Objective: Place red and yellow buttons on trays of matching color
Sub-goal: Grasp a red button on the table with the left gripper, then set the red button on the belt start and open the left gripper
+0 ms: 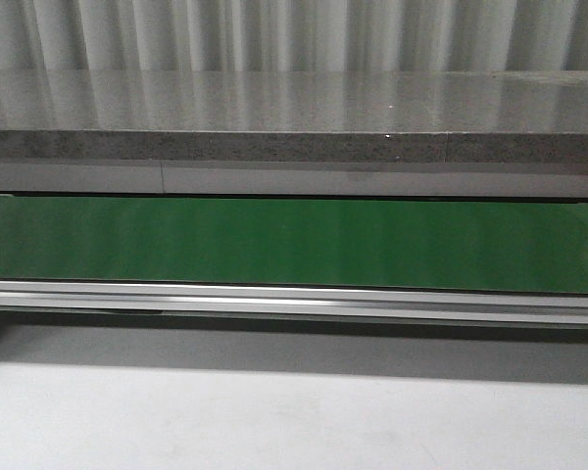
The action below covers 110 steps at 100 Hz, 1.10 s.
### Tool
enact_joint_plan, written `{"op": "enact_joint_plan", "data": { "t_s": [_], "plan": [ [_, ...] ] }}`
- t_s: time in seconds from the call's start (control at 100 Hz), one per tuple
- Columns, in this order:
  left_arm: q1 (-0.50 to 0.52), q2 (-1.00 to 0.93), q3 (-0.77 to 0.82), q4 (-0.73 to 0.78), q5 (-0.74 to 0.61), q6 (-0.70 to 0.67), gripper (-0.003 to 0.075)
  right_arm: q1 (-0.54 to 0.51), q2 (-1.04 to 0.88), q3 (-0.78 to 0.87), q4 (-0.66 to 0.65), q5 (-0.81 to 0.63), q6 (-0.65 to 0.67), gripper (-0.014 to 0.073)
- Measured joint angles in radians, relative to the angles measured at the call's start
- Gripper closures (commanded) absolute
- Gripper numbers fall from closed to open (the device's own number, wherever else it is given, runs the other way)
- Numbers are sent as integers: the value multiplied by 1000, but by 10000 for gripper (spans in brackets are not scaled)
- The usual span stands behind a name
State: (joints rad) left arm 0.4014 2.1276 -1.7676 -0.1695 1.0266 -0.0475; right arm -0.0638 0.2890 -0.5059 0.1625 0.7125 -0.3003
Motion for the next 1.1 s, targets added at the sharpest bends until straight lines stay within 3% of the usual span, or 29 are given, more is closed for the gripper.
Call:
{"op": "enact_joint_plan", "data": {
  "t_s": [0.18, 0.31, 0.61, 0.8, 1.1],
  "plan": [
    [0, 0, 0, 0, -2, 0, 440, 0, 0, 0, 0, 0, 0, 660],
    [0, 0, 0, 0, -2, 0, 483, 0, 0, 0, 0, 0, 0, 660],
    [0, -8, 0, 0, -9, 15, 483, 0, 0, 0, 0, 0, 0, 660],
    [0, -118, 10, 0, 4, 56, 483, 0, 0, 0, 0, 0, 0, 660],
    [-39, -384, 214, 0, -23, 116, 483, 0, 0, 0, 0, 0, 0, 660]
  ]
}}
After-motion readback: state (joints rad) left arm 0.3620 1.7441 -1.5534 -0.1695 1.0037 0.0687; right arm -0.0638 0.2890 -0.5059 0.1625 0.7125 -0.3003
